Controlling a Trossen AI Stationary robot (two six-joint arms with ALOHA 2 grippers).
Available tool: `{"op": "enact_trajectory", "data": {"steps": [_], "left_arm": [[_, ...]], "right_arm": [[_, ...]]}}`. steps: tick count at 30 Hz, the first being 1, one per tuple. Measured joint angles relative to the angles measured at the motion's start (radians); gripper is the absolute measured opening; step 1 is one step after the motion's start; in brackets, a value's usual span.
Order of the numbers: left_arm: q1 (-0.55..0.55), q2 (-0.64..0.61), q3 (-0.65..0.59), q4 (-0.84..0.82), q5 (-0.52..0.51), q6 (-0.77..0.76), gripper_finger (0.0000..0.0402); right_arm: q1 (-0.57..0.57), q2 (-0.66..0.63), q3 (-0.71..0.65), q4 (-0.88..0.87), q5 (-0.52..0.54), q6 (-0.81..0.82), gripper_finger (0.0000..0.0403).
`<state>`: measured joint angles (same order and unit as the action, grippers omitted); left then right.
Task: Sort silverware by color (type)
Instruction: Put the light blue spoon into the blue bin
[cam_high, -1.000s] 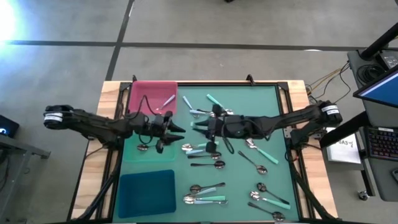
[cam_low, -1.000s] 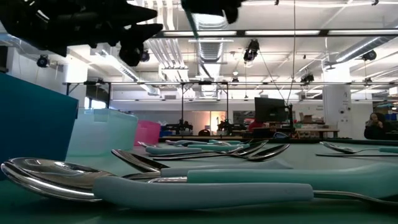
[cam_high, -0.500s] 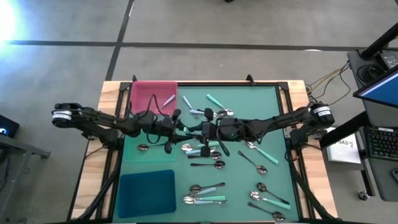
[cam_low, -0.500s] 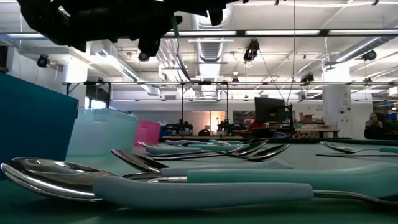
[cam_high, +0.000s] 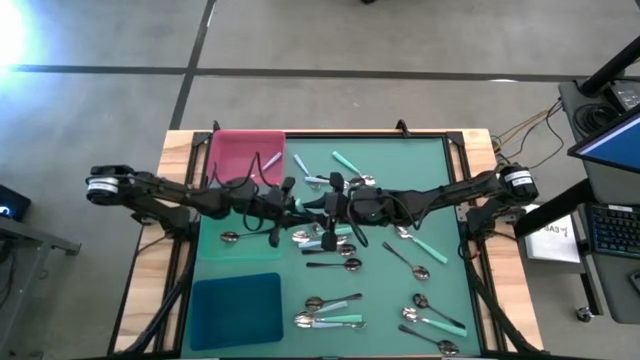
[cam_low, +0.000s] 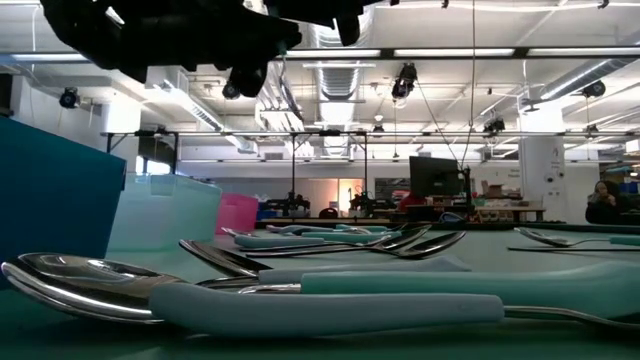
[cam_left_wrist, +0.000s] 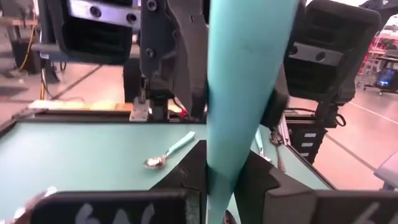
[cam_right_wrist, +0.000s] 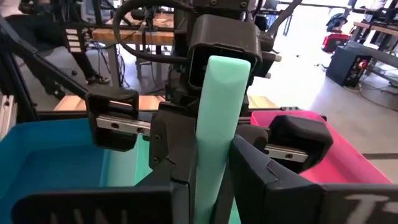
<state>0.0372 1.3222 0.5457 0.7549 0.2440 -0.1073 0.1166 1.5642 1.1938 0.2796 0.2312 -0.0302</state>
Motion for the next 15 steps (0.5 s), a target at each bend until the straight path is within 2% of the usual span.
{"op": "enact_trajectory", "data": {"steps": [5,8,11,15], "left_arm": [[-0.002,-0.080,-0.001,-0.142,0.010,-0.027,0.0030],[-0.002,-0.135,-0.001,-0.214,0.009,-0.024,0.0030],[-0.002,-0.209,-0.002,-0.306,0.008,-0.020,0.0030],[-0.002,-0.333,-0.002,-0.510,0.005,-0.026,0.0030]], "right_arm": [[0.001,-0.006,-0.002,-0.048,0.007,-0.043,0.0140],[0.001,-0.016,0.019,-0.138,0.032,-0.058,0.0179],[0.000,-0.029,0.048,-0.222,0.067,-0.045,0.0200],[0.000,-0.043,0.082,-0.365,0.141,-0.040,0.0207]]}}
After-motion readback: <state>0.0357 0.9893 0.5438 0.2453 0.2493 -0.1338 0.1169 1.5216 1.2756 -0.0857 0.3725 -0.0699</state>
